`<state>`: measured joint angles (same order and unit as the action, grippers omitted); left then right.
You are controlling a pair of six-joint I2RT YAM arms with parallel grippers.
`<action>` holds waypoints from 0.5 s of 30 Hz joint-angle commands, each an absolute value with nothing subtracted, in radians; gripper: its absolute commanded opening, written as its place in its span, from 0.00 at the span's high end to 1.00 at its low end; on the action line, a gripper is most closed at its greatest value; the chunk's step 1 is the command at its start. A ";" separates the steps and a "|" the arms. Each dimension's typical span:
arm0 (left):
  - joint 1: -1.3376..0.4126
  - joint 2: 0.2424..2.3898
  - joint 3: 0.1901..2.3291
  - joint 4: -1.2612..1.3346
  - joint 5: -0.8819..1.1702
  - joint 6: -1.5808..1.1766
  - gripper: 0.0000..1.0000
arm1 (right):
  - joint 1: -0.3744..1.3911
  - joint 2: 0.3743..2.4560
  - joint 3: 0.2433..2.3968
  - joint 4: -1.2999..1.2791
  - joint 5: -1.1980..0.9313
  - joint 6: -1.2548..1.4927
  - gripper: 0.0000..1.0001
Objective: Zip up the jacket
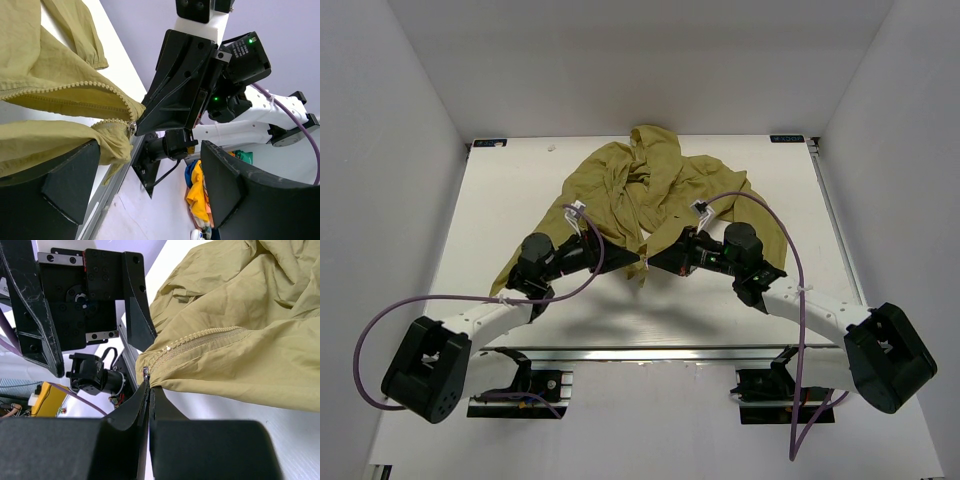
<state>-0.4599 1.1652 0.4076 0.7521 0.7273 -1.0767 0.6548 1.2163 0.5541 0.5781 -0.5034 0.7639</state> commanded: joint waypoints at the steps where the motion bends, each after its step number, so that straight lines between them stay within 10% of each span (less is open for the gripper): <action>1: -0.457 1.177 0.454 0.765 0.778 -1.057 0.11 | 0.661 1.207 0.598 0.614 -0.491 0.747 1.00; 15: -0.457 1.204 0.474 0.712 0.779 -1.032 0.25 | 0.666 1.192 0.598 0.661 -0.503 0.772 1.00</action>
